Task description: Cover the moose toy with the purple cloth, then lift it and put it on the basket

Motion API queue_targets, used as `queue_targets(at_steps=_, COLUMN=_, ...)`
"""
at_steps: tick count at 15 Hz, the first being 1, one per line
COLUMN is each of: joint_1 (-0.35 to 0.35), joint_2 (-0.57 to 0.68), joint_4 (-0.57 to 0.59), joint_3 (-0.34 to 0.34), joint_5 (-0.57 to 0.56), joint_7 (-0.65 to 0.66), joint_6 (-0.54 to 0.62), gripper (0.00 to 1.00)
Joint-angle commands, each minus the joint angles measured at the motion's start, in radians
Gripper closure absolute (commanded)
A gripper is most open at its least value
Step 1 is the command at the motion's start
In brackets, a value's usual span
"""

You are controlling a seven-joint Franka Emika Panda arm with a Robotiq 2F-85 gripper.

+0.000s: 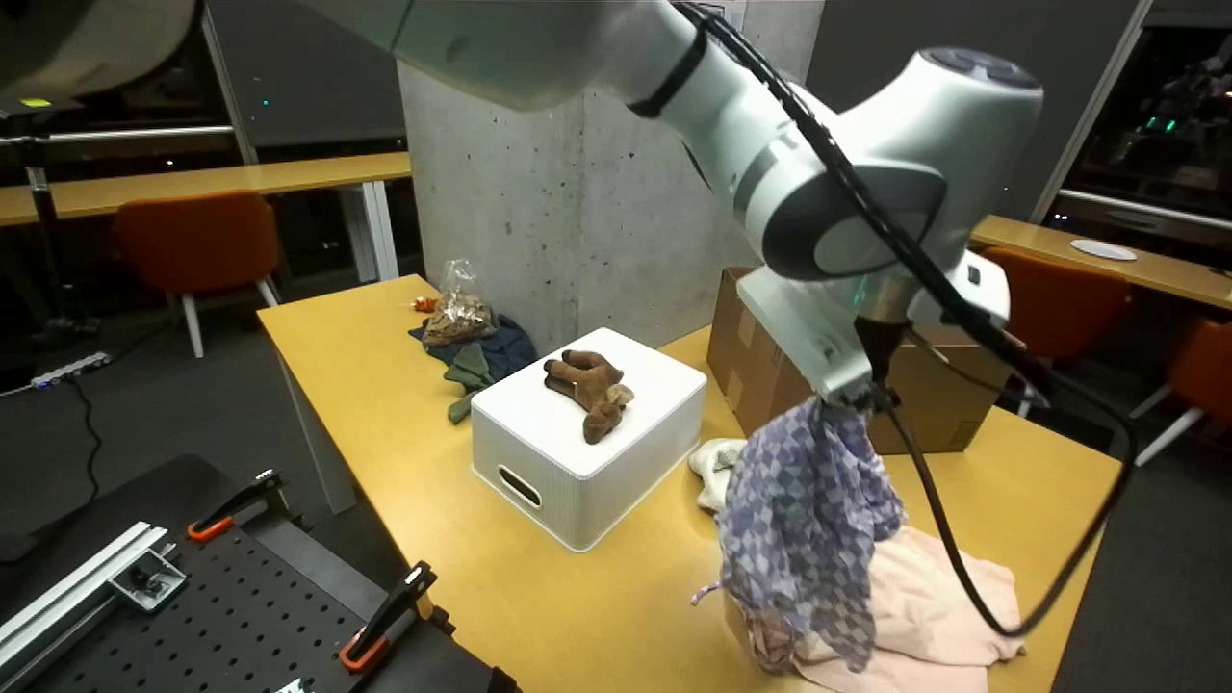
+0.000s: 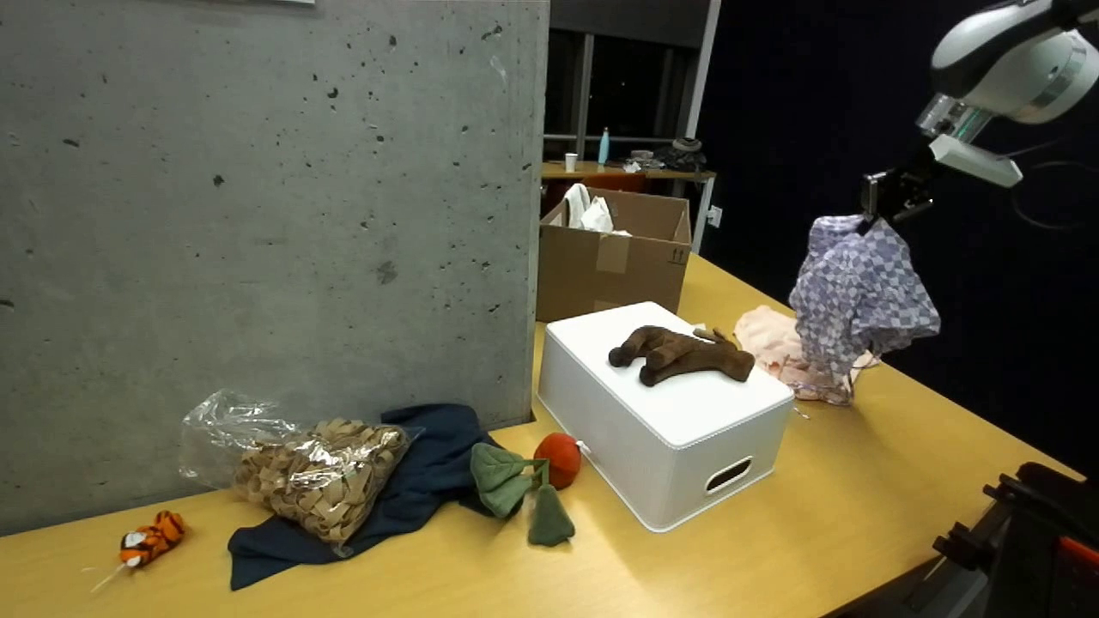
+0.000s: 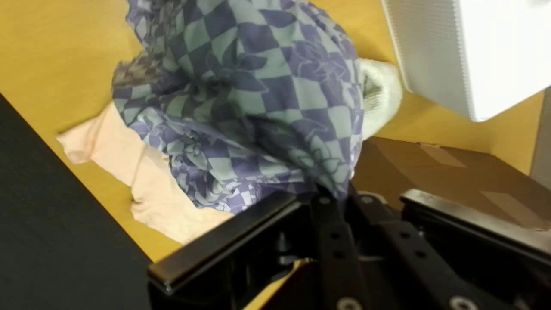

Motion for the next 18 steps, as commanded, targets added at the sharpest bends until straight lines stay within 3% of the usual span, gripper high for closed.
queue_targets(at_steps=1, joint_1=0.102, joint_2=-0.113, joint_4=-0.063, joint_3=0.014, joint_5=-0.044, joint_7=0.026, joint_6=-0.032, gripper=0.99)
queue_targets(at_steps=9, joint_1=0.391, joint_2=-0.212, joint_4=-0.18, joint_3=0.058, joint_5=-0.148, joint_7=0.126, joint_6=-0.043, gripper=0.99)
queue_targets(at_steps=10, joint_1=0.415, joint_2=-0.22, joint_4=-0.2, joint_3=0.064, joint_5=-0.155, joint_7=0.133, joint_6=-0.045, gripper=0.71)
queue_targets(at_steps=11, joint_1=0.434, joint_2=-0.22, joint_4=-0.213, joint_3=0.068, joint_5=-0.159, joint_7=0.139, joint_6=-0.038, gripper=0.69)
queue_targets(at_steps=14, joint_1=0.458, joint_2=-0.234, joint_4=-0.242, joint_3=0.07, joint_5=-0.159, joint_7=0.141, joint_6=-0.048, gripper=0.49)
queue_targets(at_steps=18, joint_1=0.411, joint_2=-0.279, joint_4=-0.291, joint_3=0.046, joint_5=-0.151, joint_7=0.116, joint_6=-0.054, gripper=0.21)
